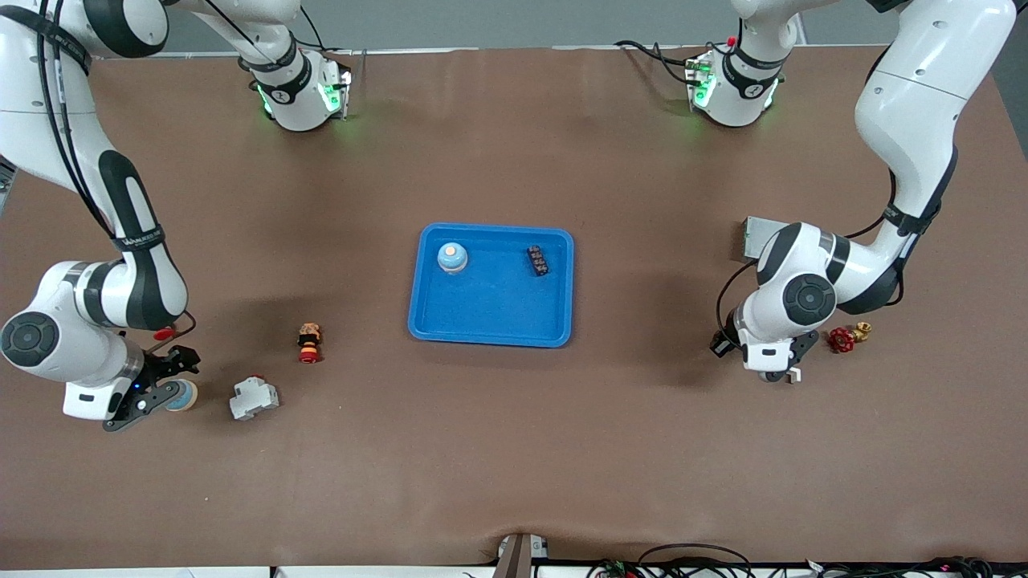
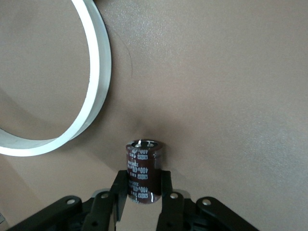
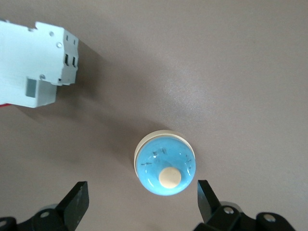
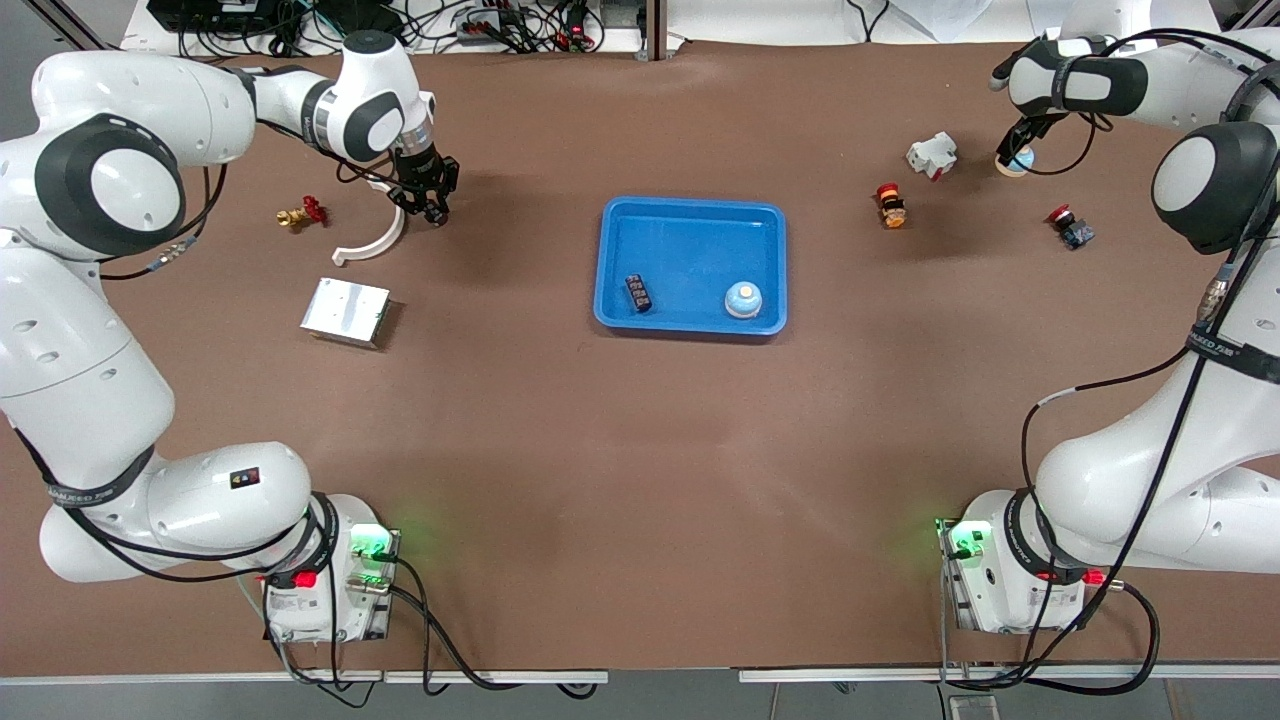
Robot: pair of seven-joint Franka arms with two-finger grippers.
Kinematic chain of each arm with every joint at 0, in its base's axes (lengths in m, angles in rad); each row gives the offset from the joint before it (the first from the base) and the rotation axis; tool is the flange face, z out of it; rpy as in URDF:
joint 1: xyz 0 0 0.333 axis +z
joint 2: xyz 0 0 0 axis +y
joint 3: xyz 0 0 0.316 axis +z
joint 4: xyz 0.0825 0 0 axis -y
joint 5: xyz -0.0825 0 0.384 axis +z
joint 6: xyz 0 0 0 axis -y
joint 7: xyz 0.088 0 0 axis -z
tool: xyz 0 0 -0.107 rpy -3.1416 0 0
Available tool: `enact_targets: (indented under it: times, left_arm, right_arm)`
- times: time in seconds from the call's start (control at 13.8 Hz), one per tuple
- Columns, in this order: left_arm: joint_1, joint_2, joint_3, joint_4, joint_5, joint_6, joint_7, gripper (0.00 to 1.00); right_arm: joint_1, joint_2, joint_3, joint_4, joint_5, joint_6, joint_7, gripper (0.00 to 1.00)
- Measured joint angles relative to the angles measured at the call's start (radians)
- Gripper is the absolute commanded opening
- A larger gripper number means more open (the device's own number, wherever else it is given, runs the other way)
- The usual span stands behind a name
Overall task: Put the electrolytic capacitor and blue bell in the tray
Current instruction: 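Carry the capacitor into the tray with the left gripper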
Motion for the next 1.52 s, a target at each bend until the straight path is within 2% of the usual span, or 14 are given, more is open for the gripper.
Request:
enact_targets:
  times: [0.29, 0.58, 0.72, 0.94, 1.23, 1.3, 1.52]
  left_arm:
    - [-0.003, -0.006, -0.016, 0.009, 0.000, -0.002, -0.010, 0.00]
    - [-0.029, -0.021, -0.119, 0.046, 0.000, -0.020, -0.188, 0.00]
    - [-0.088, -0.021, -0.149, 0.072, 0.000, -0.023, -0.310, 0.00]
    - [-0.229, -0.011, -0.151, 0.132, 0.000, -0.023, -0.510, 0.00]
    - [-0.377, 0.061, -0.147, 0.242, 0.000, -0.023, -0.694, 0.00]
    - [-0.409, 0.090, -0.146, 0.276, 0.000, -0.023, -0.725, 0.00]
    - [-0.495, 0.172, -0.128, 0.360, 0.000, -0.008, -0.770, 0.00]
  right_arm:
    - [-0.014, 0.034, 0.000, 0.002, -0.011, 0.062, -0.036, 1.00]
    - [-0.020, 0.060, 0.000, 0.015, -0.016, 0.070, -0.038, 1.00]
    - [-0.026, 0.071, 0.000, 0.019, -0.016, 0.081, -0.039, 1.00]
    - [-0.035, 0.081, 0.000, 0.019, -0.016, 0.096, -0.039, 1.00]
    - [-0.037, 0.089, 0.001, 0.020, -0.016, 0.099, -0.039, 1.00]
    - [-0.037, 0.090, 0.001, 0.020, -0.016, 0.100, -0.039, 0.87]
    - [-0.037, 0.091, 0.002, 0.021, -0.016, 0.101, -0.039, 0.35]
